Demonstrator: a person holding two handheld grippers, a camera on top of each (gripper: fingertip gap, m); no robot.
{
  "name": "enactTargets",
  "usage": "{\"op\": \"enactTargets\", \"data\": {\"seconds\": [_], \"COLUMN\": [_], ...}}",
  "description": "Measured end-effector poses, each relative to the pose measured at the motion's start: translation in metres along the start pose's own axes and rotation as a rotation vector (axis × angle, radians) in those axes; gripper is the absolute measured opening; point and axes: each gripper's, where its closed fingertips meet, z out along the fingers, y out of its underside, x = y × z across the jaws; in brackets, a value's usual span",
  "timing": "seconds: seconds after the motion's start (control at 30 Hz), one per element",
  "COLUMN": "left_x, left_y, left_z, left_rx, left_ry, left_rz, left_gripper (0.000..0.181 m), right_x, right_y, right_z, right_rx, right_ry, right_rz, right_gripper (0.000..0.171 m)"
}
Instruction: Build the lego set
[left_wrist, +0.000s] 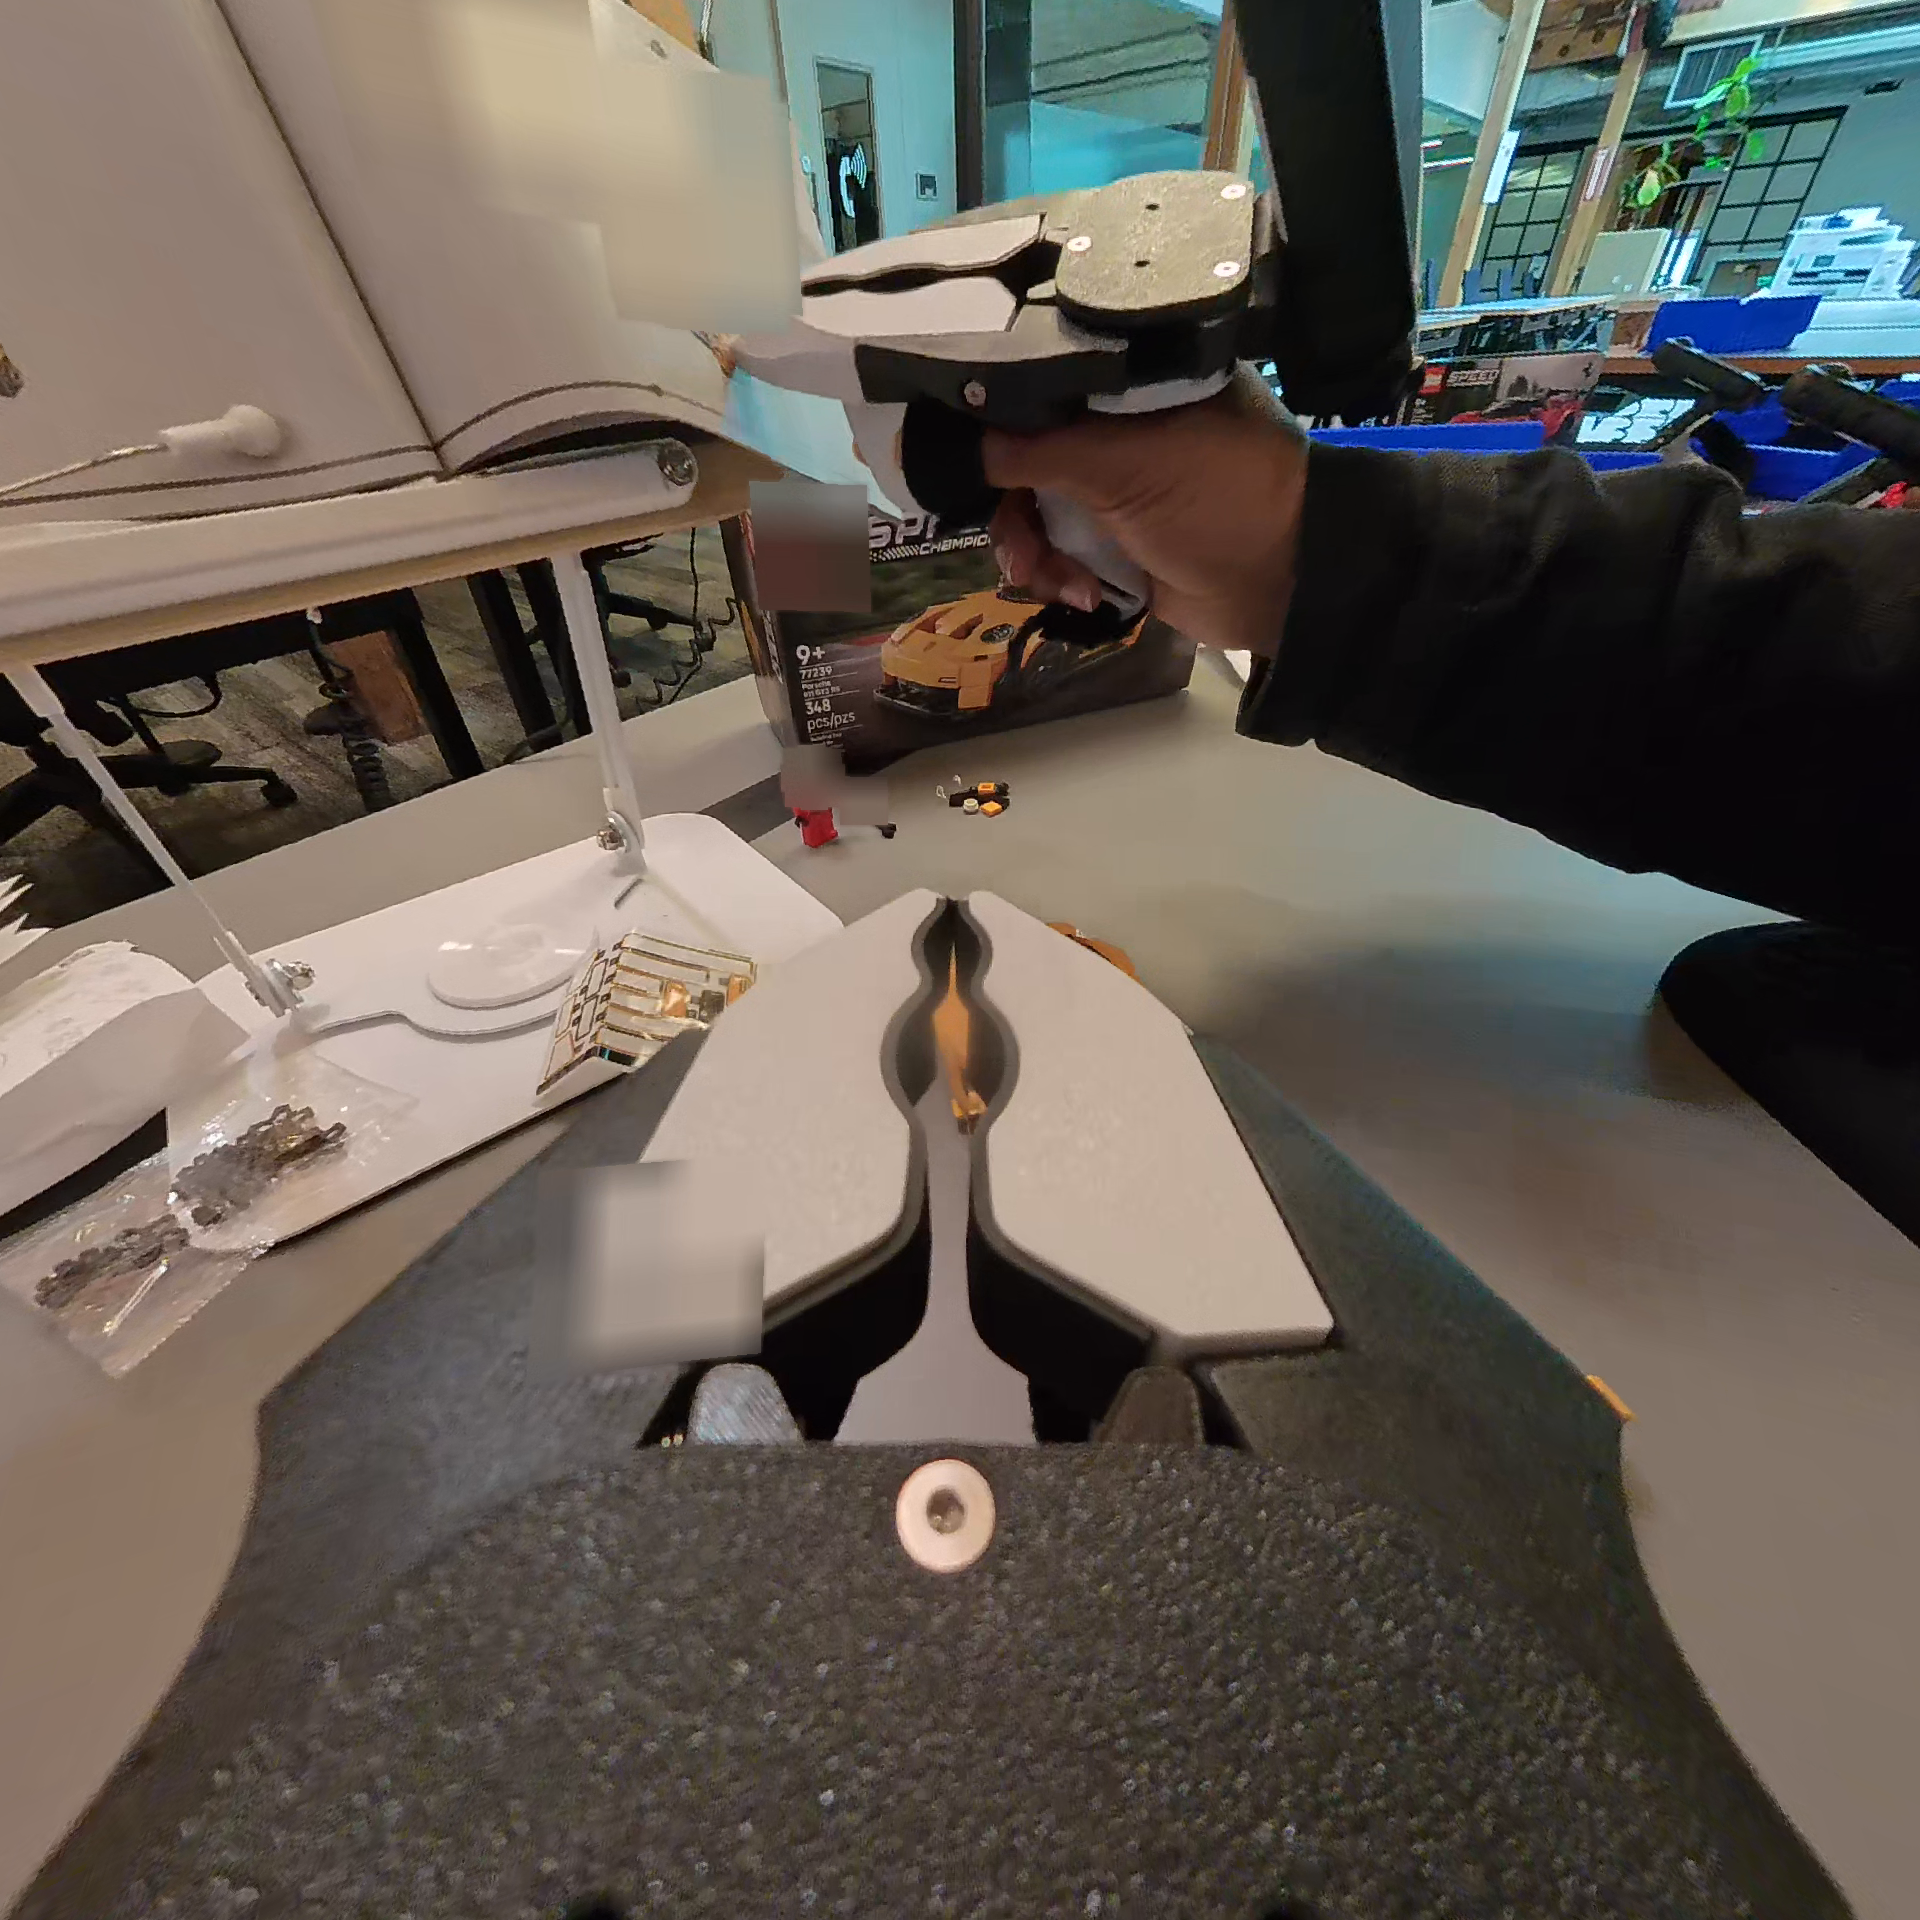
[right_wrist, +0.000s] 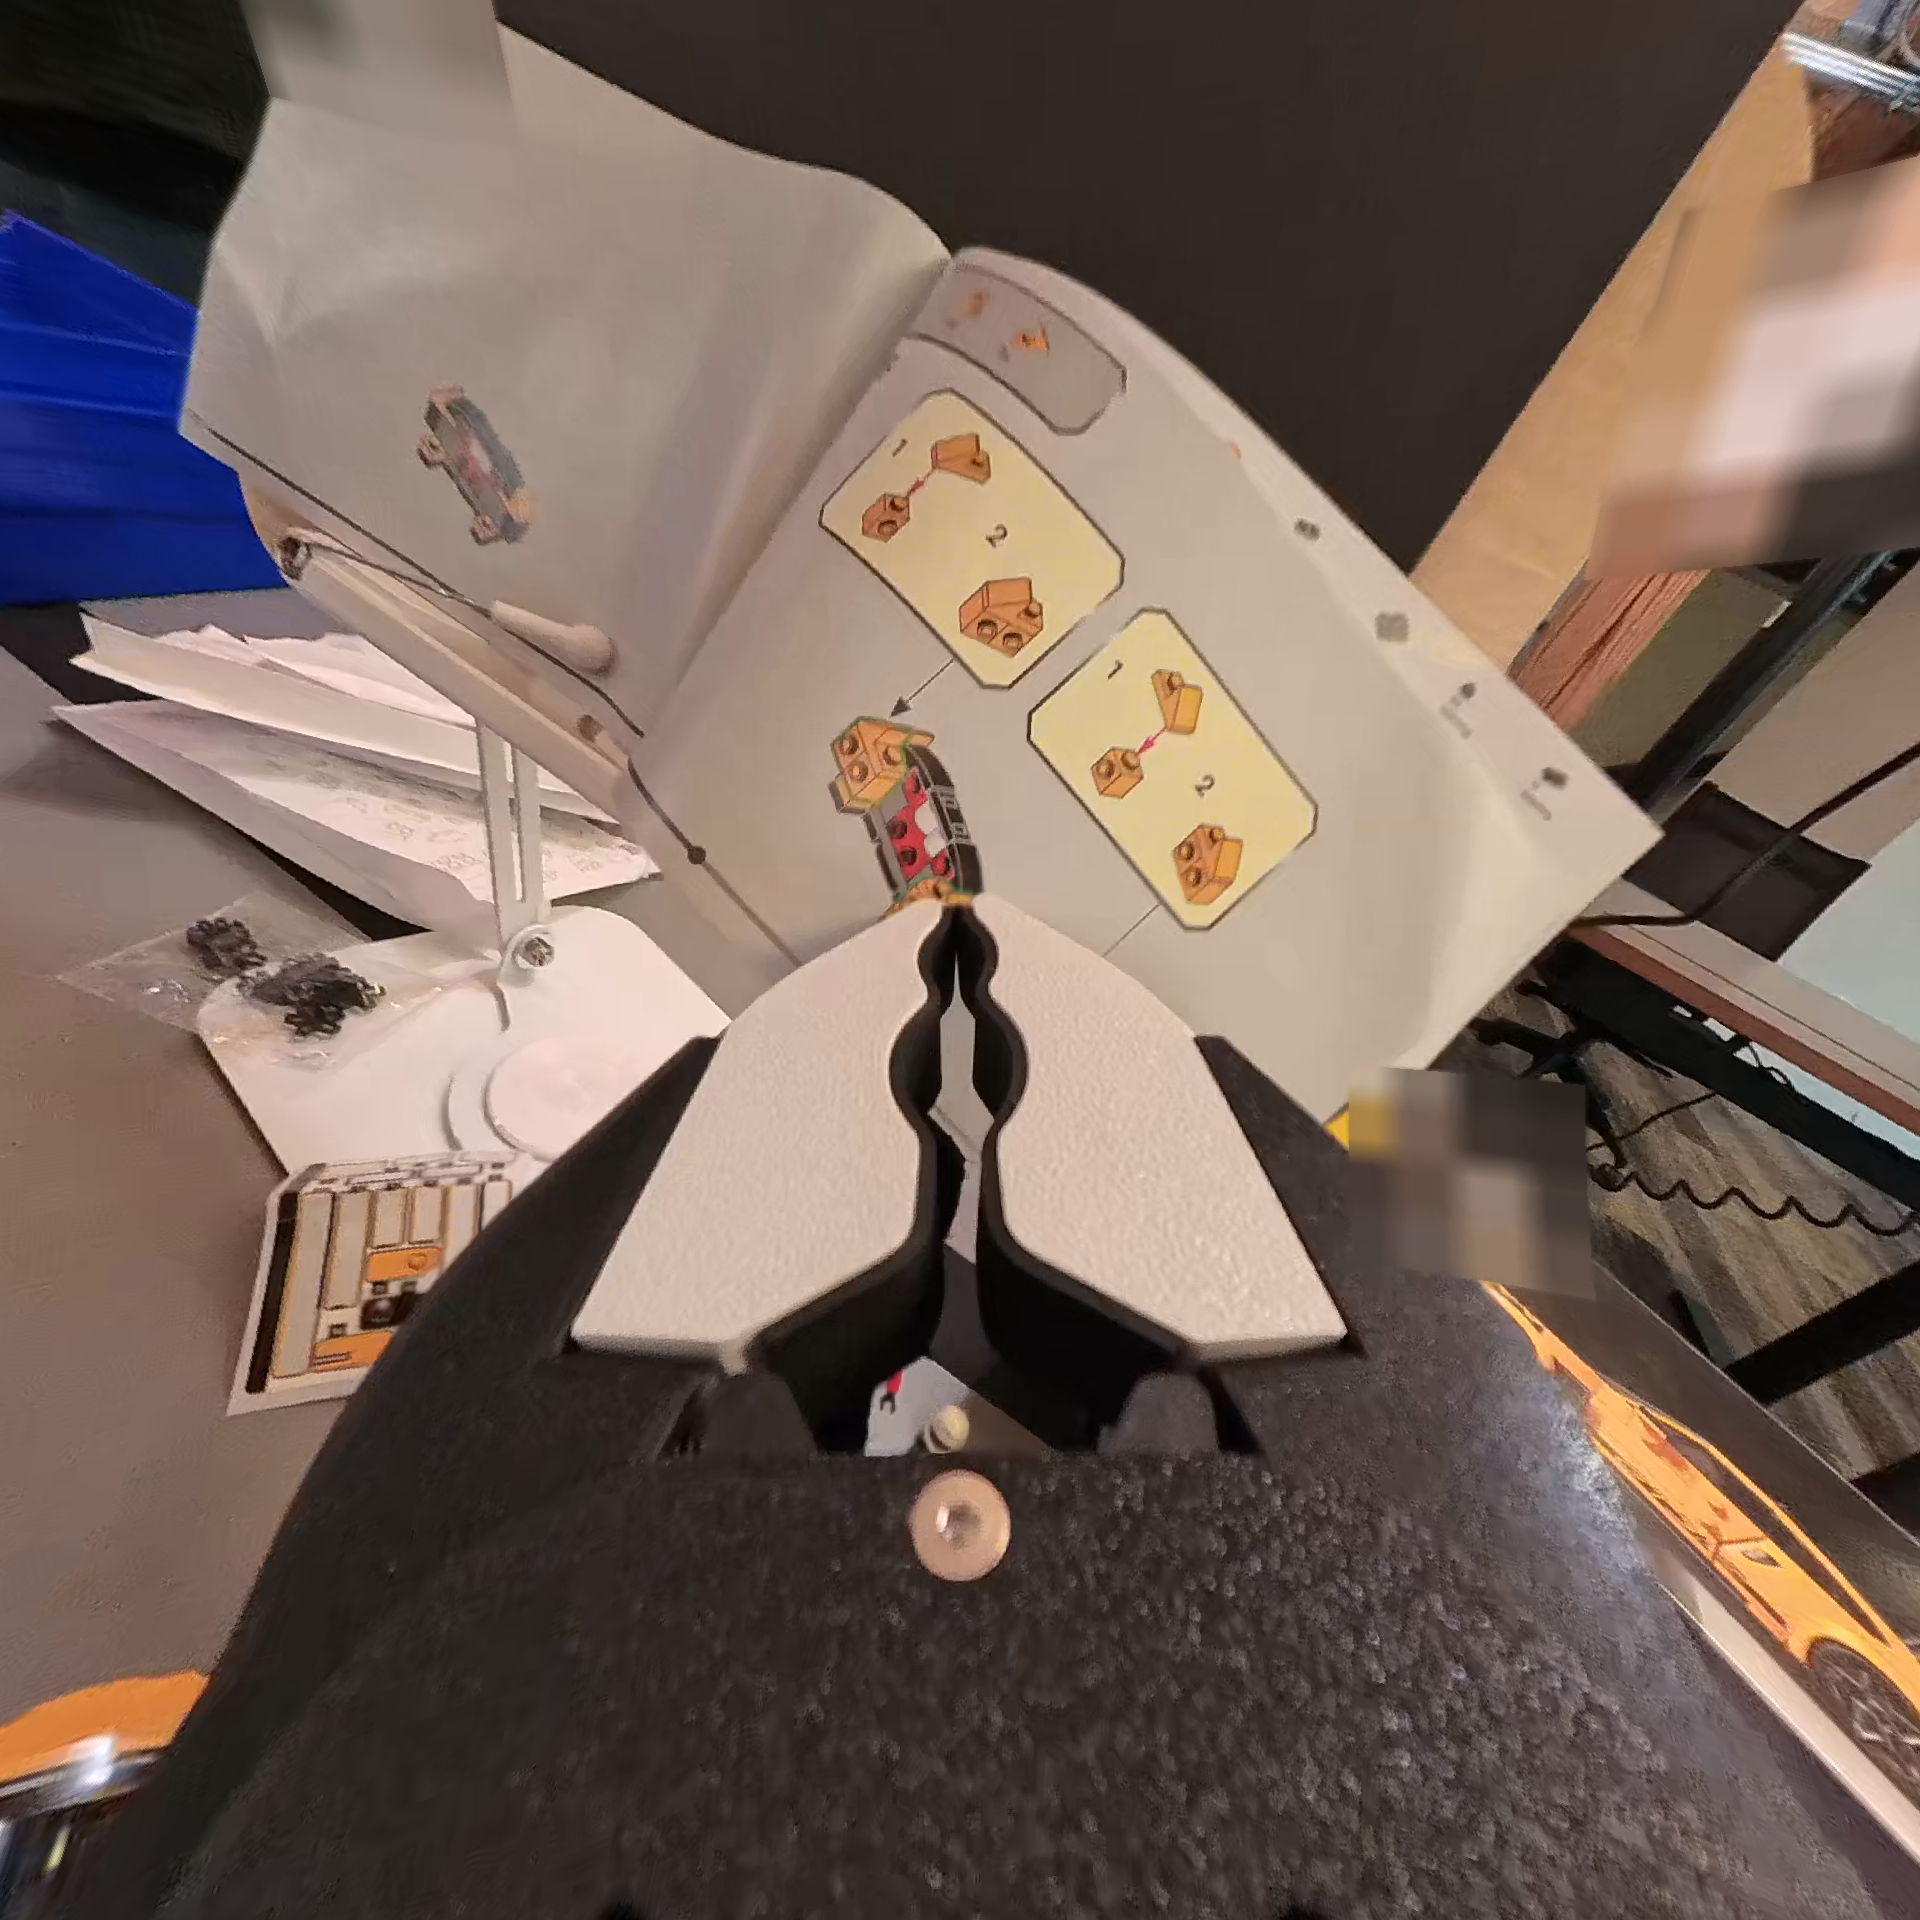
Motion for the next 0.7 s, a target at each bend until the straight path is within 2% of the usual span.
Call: {"op": "enactTargets", "data": {"seconds": [0.27,0.43,0.57,0.7], "left_x": [0.001,0.000,-0.009,-0.014], "left_y": [0.000,-0.002,-0.005,-0.005], "left_z": [0.000,-0.001,-0.004,-0.005], "left_rx": [0.000,0.007,0.011,0.014], "left_ry": [0.005,-0.006,-0.056,-0.067], "left_rz": [-0.003,0.005,-0.003,-0.039], "left_gripper": [0.000,0.000,0.000,0.000], "right_x": [-0.009,-0.009,-0.007,-0.008], "right_y": [-0.056,-0.098,-0.108,-0.101], "right_z": [-0.009,0.010,0.033,0.048], "right_rx": [0.114,0.140,0.118,0.067], "right_ry": [-0.022,-0.057,-0.054,-0.030], "right_rz": [0.042,0.080,0.065,0.056], "right_gripper": [0.000,0.000,0.002,0.000]}}
